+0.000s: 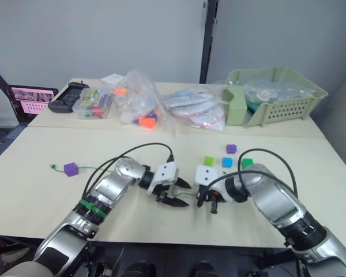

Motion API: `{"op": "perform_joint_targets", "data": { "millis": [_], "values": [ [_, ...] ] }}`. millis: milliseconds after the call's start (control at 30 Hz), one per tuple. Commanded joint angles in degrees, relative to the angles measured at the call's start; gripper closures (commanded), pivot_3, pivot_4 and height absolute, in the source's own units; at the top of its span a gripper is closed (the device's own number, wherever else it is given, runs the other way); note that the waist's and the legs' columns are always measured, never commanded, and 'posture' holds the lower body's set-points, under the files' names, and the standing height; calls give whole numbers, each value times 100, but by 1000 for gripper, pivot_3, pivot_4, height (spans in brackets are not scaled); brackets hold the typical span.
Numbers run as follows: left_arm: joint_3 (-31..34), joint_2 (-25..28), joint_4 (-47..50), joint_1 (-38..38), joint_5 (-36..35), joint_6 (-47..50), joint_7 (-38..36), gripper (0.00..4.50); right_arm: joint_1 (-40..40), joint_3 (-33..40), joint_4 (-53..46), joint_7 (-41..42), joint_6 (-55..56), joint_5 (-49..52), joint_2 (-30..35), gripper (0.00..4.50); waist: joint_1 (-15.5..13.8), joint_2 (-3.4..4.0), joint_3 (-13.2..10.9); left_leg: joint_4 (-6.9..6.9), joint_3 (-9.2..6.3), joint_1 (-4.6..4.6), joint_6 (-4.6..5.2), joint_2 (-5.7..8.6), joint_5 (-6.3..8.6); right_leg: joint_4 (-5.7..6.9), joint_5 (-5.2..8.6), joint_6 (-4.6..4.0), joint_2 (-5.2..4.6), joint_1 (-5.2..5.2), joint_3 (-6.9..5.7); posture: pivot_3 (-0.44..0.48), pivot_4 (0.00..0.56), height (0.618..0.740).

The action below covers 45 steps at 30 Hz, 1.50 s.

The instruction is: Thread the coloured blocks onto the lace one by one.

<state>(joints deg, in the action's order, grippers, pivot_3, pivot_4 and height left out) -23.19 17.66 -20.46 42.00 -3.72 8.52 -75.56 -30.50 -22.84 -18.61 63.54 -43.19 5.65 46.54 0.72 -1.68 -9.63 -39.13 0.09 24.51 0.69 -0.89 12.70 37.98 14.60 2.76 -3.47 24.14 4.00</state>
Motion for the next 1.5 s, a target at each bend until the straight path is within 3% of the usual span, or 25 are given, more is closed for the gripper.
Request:
{"op": "perform_joint_targets", "data": {
  "millis": [33,267,533,567,733,933,1267,1367,1500],
  "values": [
    [27,-34,21,131,-29,-41,-5,2286,-28,106,-138,-11,5,42,54,4500,0,0,0,0,0,0,0,0,0,0,0,0,0,0,0,0,150,737],
    [13,-21,-37,148,-33,-85,-86,4481,-40,120,-137,-15,-14,51,59,4500,-1,0,0,0,0,0,0,0,0,0,0,0,0,0,0,0,150,737],
    [50,-113,-118,196,-27,-87,32,4481,14,174,-260,-85,-92,72,66,4500,0,0,0,0,0,0,0,0,0,0,0,0,0,0,0,0,150,737],
    [64,-117,-142,206,-20,-102,61,4500,24,204,-300,-48,-144,127,98,3810,0,0,0,0,0,0,0,0,0,0,0,0,0,0,0,0,150,737],
    [190,-74,-227,262,-40,-168,159,4500,171,542,-528,-58,-339,334,297,2155,-7,0,0,0,-1,1,0,1,0,-1,0,0,0,-1,0,0,150,737],
    [486,89,-163,261,-200,-182,202,4500,921,1803,-773,-258,-395,681,851,21,-21,0,0,0,-3,6,0,2,0,-3,0,0,-2,0,-1,0,150,737],
    [670,242,-102,125,-370,-173,184,4500,2097,3497,-319,-363,401,796,1363,21,-9,0,0,1,-1,3,0,1,0,-6,0,1,0,-2,1,0,150,737],
    [649,217,-12,64,-401,-146,206,4500,2220,3575,176,-313,1031,625,1546,21,-12,0,0,0,2,2,0,2,0,-12,0,1,-2,-7,2,0,150,737],
    [681,199,189,-21,-474,-34,243,4500,1793,3175,923,-442,1645,258,1687,21,3,0,0,1,4,1,0,-1,0,-13,0,1,0,-5,3,0,150,737]
  ]
}}
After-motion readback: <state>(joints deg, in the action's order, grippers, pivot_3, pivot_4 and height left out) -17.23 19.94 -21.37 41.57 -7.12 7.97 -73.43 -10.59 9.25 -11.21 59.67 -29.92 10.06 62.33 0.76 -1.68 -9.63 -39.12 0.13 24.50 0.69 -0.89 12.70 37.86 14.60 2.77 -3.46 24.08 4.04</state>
